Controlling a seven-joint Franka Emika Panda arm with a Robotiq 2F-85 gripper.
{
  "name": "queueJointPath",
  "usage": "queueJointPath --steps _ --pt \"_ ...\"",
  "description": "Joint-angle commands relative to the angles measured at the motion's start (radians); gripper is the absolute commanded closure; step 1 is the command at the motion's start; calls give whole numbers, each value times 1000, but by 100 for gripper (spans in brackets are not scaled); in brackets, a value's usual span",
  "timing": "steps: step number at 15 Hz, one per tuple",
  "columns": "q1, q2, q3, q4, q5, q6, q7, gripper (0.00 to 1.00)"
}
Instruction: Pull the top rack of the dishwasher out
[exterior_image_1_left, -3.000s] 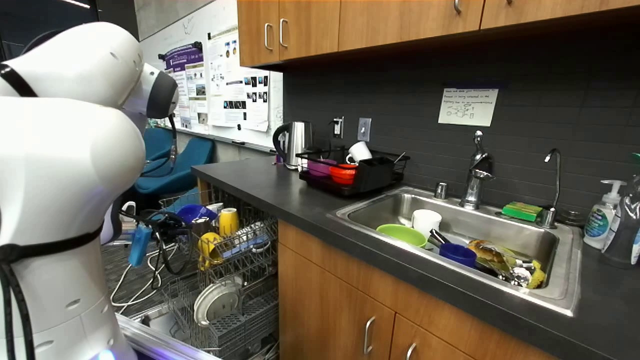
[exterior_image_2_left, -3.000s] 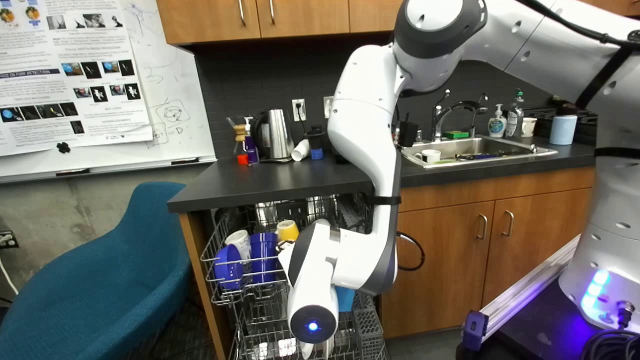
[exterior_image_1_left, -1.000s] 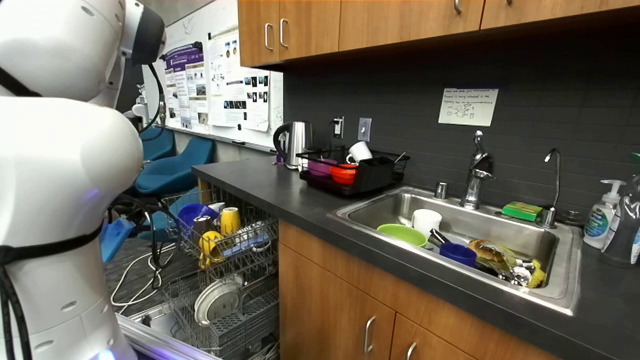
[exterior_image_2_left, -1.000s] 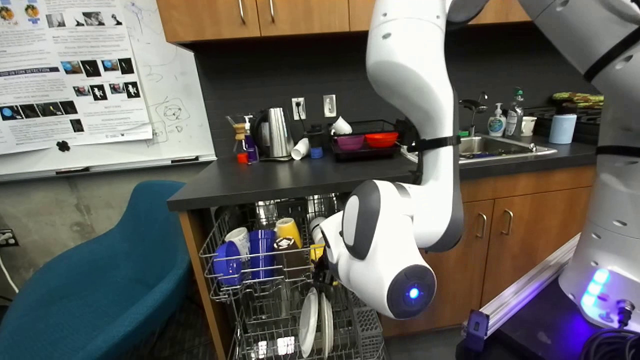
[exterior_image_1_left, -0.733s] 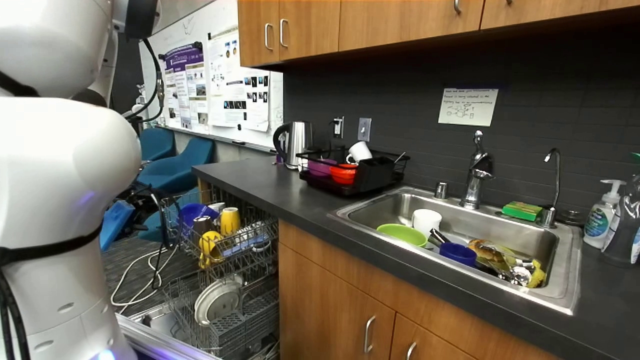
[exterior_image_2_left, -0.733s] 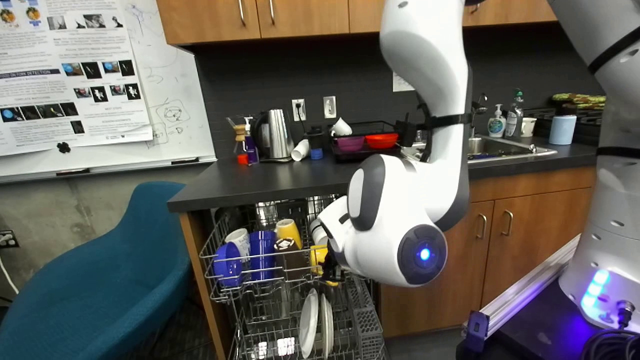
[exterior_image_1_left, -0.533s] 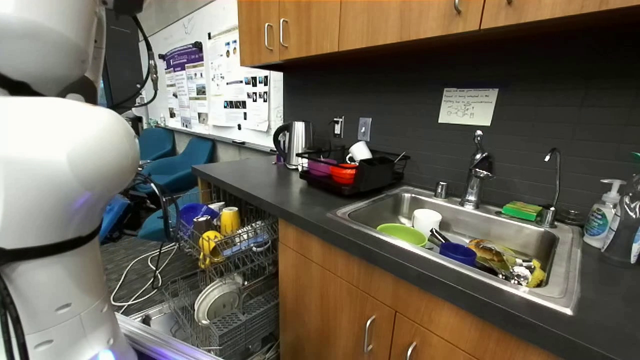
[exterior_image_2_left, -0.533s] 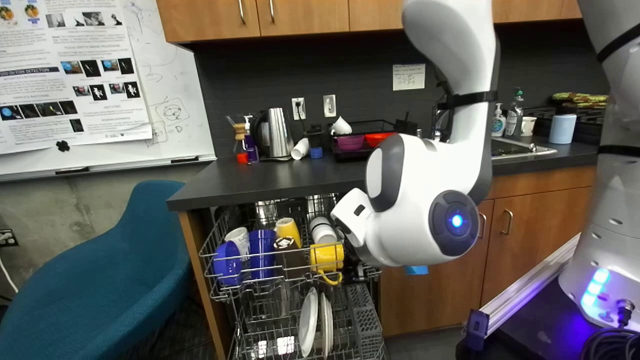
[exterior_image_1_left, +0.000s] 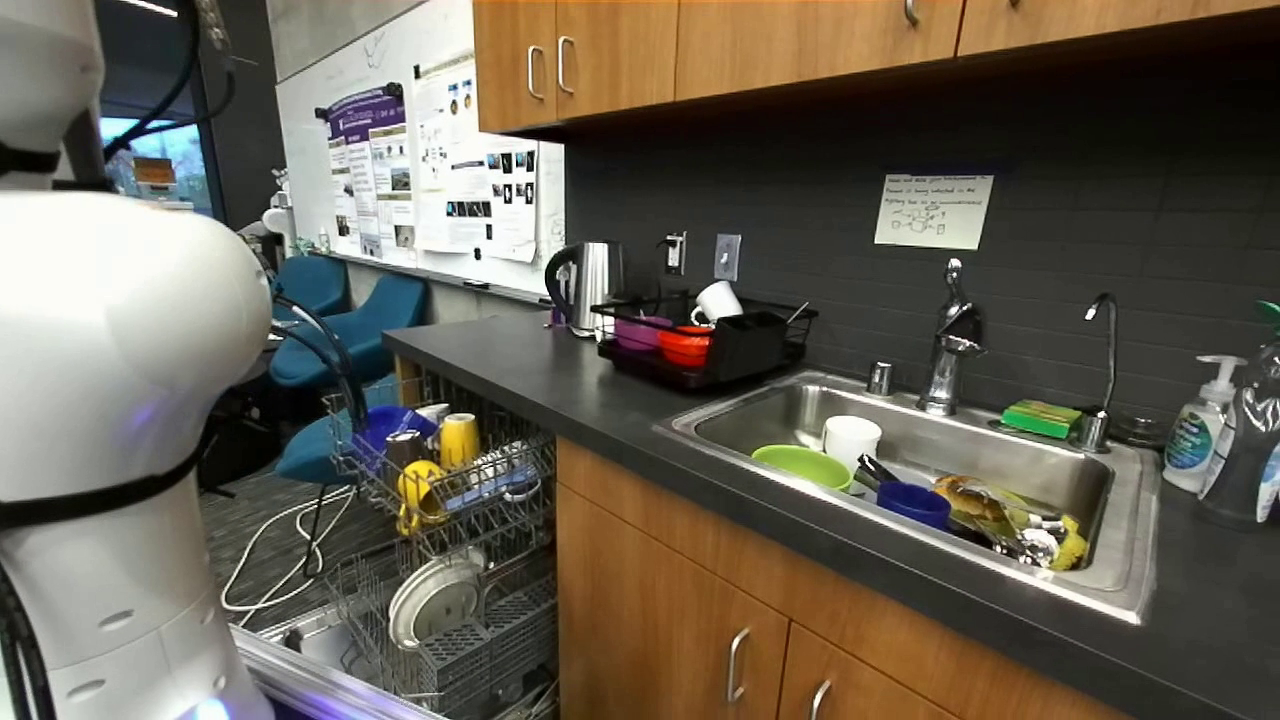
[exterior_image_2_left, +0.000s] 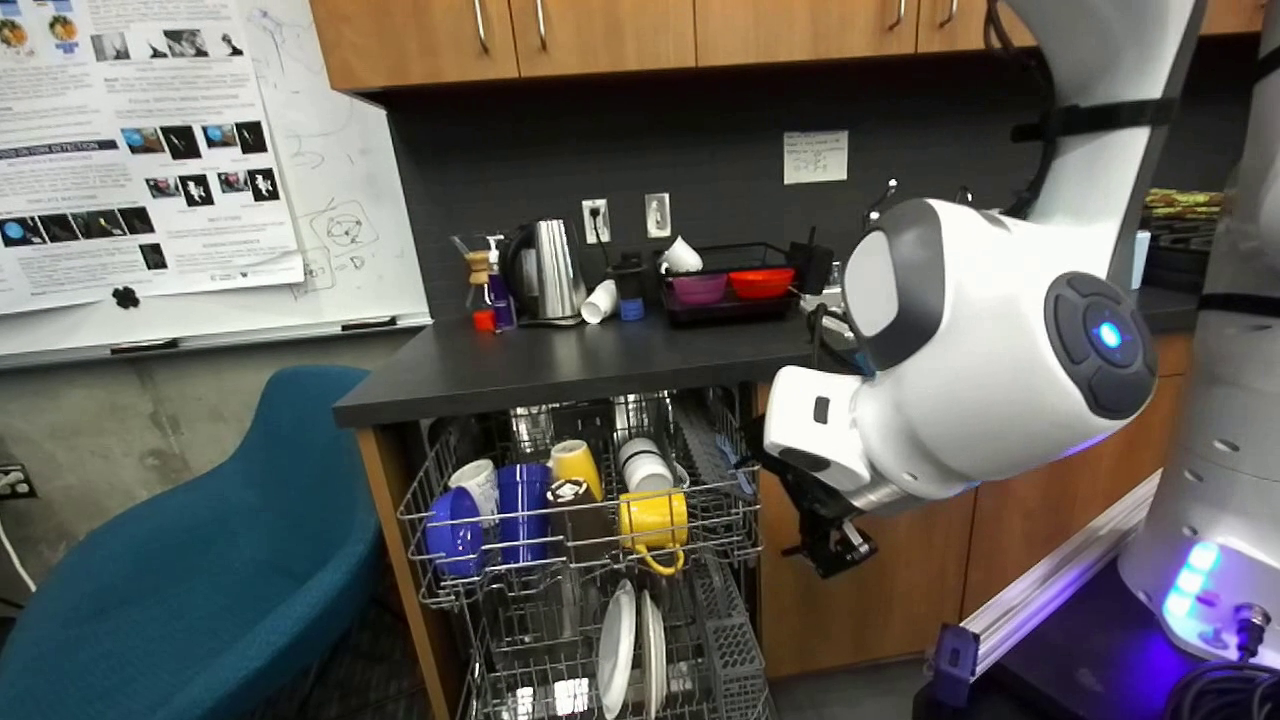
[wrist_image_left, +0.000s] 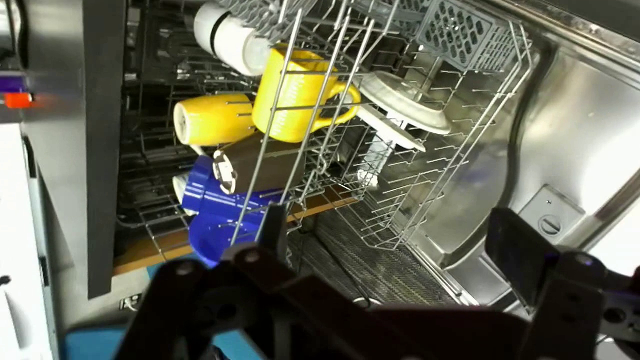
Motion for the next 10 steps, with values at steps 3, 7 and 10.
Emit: queueJointPath --steps 3,7,10 --pt "68 -101 -90 31 -178 4 -134 0" --pt "79 -213 -215 36 -431 83 -37 0" --pt "117 -361 -359 1 -571 121 119 0"
